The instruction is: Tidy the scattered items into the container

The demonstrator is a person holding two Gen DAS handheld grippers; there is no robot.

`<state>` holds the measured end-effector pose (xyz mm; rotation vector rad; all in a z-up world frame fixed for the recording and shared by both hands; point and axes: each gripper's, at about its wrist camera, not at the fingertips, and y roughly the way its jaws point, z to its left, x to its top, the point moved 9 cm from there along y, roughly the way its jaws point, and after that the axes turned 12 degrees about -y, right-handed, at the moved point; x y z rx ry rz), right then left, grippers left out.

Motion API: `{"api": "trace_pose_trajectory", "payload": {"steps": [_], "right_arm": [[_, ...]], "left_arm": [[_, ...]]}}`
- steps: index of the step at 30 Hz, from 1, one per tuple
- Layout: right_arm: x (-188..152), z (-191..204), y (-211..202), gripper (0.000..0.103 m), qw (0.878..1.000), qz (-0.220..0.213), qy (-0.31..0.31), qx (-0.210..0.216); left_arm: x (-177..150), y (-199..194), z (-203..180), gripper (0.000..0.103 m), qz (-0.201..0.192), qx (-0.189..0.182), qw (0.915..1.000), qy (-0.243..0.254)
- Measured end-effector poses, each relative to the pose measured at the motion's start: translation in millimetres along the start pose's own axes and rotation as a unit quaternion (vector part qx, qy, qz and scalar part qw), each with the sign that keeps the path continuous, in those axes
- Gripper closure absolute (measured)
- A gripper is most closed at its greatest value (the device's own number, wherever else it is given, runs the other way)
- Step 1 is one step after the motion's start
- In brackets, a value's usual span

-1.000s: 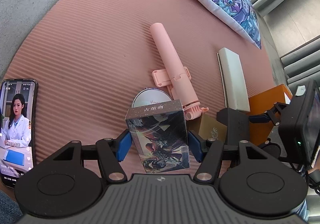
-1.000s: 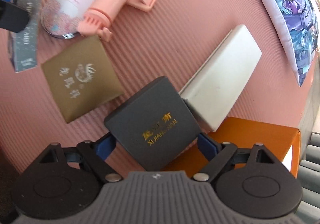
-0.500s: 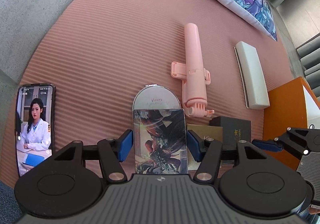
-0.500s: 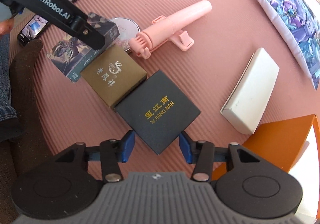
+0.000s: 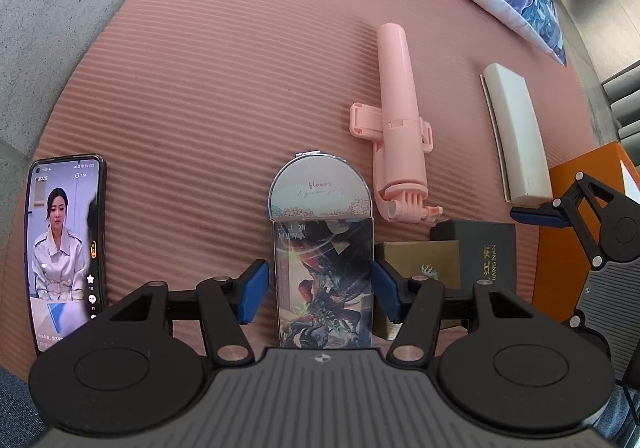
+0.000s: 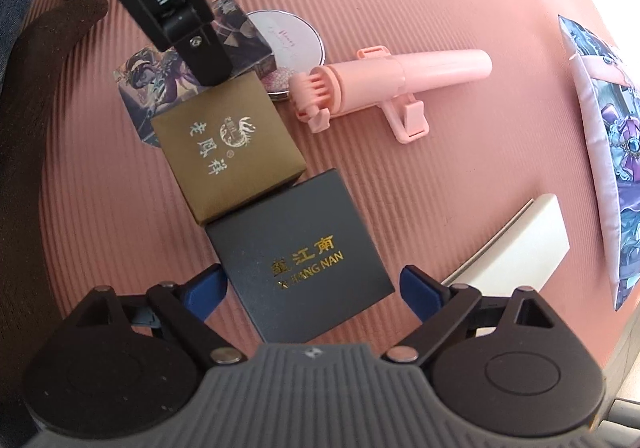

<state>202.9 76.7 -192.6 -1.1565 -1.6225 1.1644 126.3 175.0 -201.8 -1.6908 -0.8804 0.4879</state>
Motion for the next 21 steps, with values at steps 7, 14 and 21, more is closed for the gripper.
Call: {"api": "trace_pose_trajectory", "payload": {"steps": [7, 14, 21], "right_arm": [[-17, 0, -13, 0.012, 0.997, -0.017, 0.074, 0.025], [-40, -4, -34, 0.013, 0.981, -0.024, 0.193, 0.025], [-54, -5, -57, 0.014, 0.945, -0.075, 0.312, 0.063]], "left_arm": [[-3, 3, -2, 0.045, 0.006, -0.007, 1.0000, -0.003], [-3, -8, -5, 0.071, -0.017, -0.022, 0.9996, 0.003], [-5, -24, -21, 0.093, 0.000, -0.118, 0.9929, 0.011]]}}
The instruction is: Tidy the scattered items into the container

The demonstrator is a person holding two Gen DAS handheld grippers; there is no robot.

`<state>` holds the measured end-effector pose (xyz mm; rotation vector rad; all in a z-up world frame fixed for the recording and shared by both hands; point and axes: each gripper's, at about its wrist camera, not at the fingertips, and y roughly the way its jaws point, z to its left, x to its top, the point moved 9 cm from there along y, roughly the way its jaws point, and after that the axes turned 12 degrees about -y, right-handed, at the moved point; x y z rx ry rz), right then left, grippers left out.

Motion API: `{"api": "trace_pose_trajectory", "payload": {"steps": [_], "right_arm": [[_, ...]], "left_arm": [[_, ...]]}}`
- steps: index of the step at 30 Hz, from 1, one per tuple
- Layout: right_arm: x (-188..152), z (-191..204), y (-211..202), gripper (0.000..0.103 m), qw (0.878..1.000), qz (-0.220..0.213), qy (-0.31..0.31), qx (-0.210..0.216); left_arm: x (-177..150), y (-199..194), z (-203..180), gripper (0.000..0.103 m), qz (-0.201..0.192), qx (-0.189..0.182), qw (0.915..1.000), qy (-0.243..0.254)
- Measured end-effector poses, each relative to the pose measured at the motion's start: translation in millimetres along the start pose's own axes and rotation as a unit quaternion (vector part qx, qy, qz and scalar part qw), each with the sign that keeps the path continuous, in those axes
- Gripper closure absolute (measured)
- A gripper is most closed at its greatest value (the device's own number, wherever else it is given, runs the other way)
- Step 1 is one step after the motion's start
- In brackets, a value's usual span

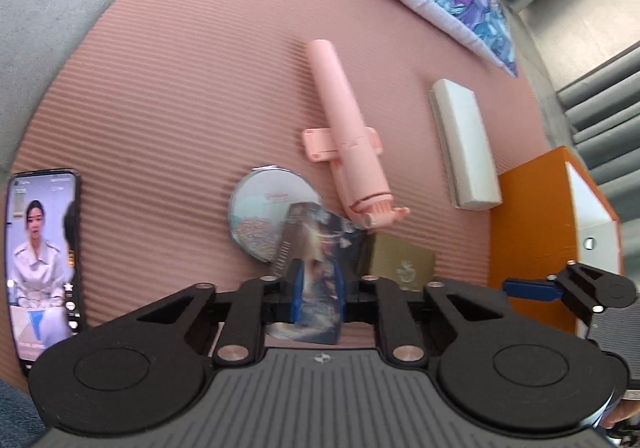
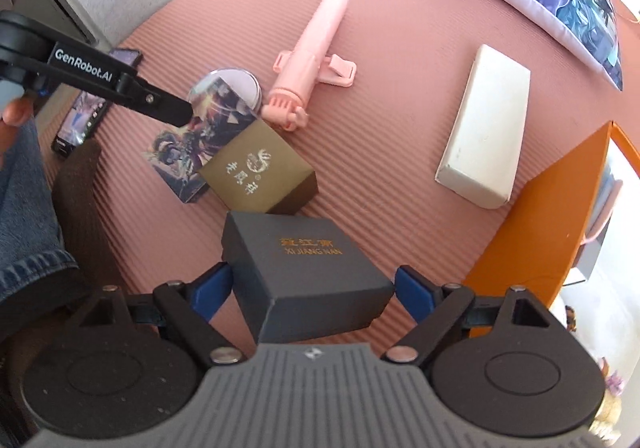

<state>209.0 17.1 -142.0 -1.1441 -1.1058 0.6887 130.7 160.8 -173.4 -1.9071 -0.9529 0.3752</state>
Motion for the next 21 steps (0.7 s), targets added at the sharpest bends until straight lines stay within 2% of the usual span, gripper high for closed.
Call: {"api": "trace_pose_trajectory", "payload": {"steps": [1, 3, 5, 8, 9, 10, 11, 12, 13, 16, 18, 19, 21], "right_arm": [[0, 1, -2, 0.015, 1.000, -0.004, 0.015, 0.006], [5, 13, 12, 0.015, 0.999, -0.010, 0.037, 0.008], [1, 22, 4, 0.015, 0.999, -0.016, 0.023, -0.017], [11, 15, 8, 0.016, 0.998, -0.017, 0.006, -0.059], [12, 9, 9, 0.016, 0.998, -0.018, 0.005, -0.064], [13, 8, 8, 0.016, 0.998, -0.019, 0.005, -0.067], [16, 5, 10, 0.016, 0.997, -0.020, 0.005, -0.069], [16, 4, 9, 0.016, 0.997, -0.017, 0.004, -0.070], [16, 3, 7, 0.016, 0.997, -0.013, 0.001, -0.070], [18, 2, 4, 0.016, 0.997, -0.006, -0.012, -0.082], [19, 1, 2, 0.016, 0.996, -0.004, -0.018, -0.087], [20, 0, 2, 0.016, 0.996, -0.005, -0.018, -0.088], [22, -2, 3, 0.016, 0.996, -0.008, -0.016, -0.091]], "left_arm": [[-2, 1, -3, 0.093, 0.008, -0.013, 0.9999, 0.001], [-2, 5, -5, 0.093, 0.002, 0.007, 0.9998, 0.017], [-1, 6, -5, 0.093, -0.007, 0.028, 0.9992, 0.027], [4, -4, -2, 0.091, -0.034, 0.058, 0.9973, 0.031], [7, -7, 0, 0.082, -0.045, 0.078, 0.9953, 0.036], [9, -10, 3, 0.068, -0.053, 0.095, 0.9933, 0.040], [12, -12, 5, 0.063, -0.055, 0.107, 0.9919, 0.042], [14, -11, 8, 0.052, -0.049, 0.117, 0.9911, 0.042], [15, -8, 11, 0.047, -0.036, 0.123, 0.9909, 0.042], [16, 8, 18, 0.041, 0.011, 0.129, 0.9908, 0.037], [15, 21, 23, 0.036, 0.027, 0.135, 0.9900, 0.031], [14, 26, 24, 0.028, 0.035, 0.126, 0.9911, 0.024], [10, 34, 22, 0.028, 0.052, 0.106, 0.9929, 0.013]]}}
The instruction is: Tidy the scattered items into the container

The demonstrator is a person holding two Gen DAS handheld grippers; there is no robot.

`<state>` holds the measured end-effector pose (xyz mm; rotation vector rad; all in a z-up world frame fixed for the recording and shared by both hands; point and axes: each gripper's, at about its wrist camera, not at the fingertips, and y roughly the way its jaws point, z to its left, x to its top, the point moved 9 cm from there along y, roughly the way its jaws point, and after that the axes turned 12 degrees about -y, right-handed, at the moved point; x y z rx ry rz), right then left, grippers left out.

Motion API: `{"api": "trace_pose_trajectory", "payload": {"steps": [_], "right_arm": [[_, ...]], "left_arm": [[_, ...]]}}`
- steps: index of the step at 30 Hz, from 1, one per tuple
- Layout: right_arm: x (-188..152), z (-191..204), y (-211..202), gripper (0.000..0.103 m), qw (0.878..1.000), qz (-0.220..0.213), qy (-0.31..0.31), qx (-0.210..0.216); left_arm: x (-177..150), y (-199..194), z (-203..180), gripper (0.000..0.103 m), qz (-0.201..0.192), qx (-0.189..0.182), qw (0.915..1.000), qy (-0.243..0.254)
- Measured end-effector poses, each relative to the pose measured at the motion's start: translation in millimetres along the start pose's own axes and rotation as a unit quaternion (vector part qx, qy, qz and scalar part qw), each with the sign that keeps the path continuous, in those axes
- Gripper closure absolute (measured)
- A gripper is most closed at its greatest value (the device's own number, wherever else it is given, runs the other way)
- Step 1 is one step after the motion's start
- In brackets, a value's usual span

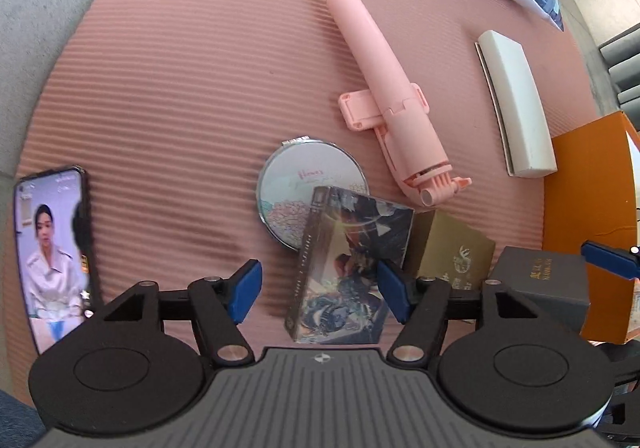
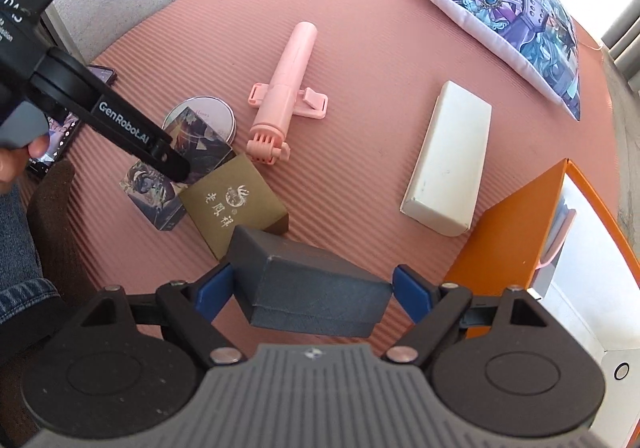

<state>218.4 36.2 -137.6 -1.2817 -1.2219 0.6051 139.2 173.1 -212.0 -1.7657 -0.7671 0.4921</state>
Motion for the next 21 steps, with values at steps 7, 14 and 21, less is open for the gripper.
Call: {"api": "trace_pose_trajectory", "payload": {"steps": [7, 14, 21], "right_arm": [[-5, -4, 2, 0.016, 1.000, -0.001, 0.012, 0.001], [-12, -4, -4, 0.016, 1.000, -0.005, 0.014, -0.004], [-8, 4, -9, 0.017, 0.999, 0.000, -0.045, -0.016]], "left_arm": [[-1, 6, -7, 0.037, -0.010, -0.021, 0.9997, -0.005], [-4, -12, -11, 0.065, -0.038, -0.041, 0.9984, 0.010], [-12, -18, -25, 0.073, -0.054, -0.047, 0.9961, 0.052]]}}
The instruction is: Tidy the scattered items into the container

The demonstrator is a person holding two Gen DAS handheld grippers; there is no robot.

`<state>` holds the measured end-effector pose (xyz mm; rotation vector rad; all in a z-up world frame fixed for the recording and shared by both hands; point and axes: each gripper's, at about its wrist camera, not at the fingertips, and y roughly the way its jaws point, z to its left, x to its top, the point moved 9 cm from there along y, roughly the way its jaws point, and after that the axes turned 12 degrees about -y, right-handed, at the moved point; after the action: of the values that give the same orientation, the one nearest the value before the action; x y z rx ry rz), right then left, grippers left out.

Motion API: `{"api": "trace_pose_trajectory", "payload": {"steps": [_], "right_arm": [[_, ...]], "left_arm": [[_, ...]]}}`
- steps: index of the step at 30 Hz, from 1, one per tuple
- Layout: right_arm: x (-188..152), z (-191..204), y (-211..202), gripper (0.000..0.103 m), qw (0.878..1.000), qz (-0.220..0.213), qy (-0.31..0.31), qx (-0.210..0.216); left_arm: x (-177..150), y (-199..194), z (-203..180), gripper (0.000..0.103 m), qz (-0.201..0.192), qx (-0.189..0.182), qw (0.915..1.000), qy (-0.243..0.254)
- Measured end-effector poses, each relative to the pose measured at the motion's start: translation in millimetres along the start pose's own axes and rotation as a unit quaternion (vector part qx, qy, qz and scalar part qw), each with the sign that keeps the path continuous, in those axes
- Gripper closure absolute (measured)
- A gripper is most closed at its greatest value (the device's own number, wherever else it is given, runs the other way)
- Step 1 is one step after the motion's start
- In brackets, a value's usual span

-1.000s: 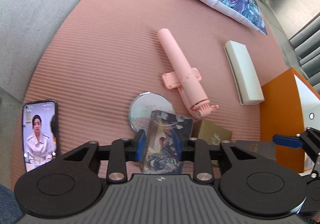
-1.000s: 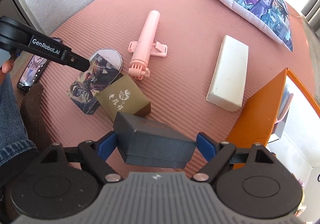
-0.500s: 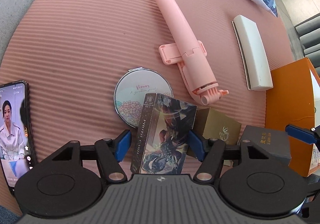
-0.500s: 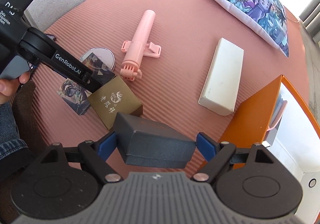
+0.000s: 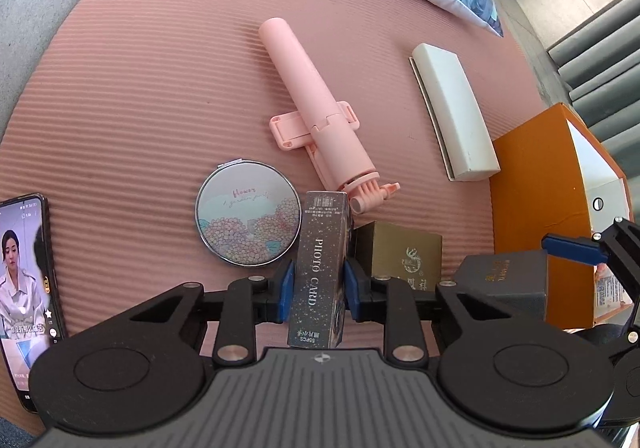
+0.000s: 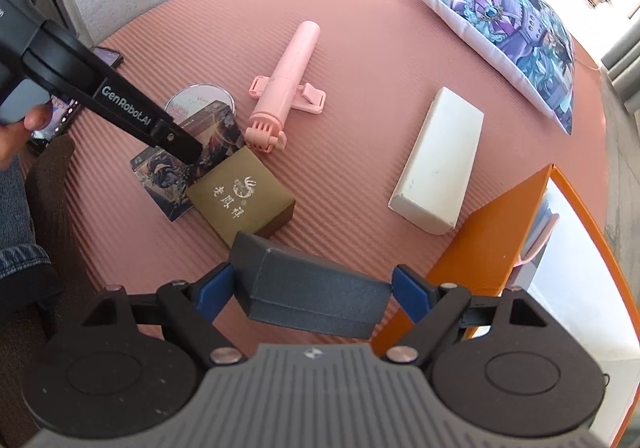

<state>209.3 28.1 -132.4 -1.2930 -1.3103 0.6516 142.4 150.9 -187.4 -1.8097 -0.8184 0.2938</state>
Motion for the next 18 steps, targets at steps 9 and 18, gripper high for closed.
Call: {"api": "trace_pose_trajectory", "payload": {"steps": [9, 18], "right_arm": [[8, 6, 9, 0.014, 0.996, 0.005, -0.092, -0.021], [-5, 33, 11, 0.017, 0.939, 0.056, -0.334, -0.059]], "left_arm": [[-6, 2, -3, 0.072, -0.008, 0.018, 0.9996, 0.021], [-14, -9, -3, 0.077, 0.000, 0.023, 0.9991, 0.035]]}}
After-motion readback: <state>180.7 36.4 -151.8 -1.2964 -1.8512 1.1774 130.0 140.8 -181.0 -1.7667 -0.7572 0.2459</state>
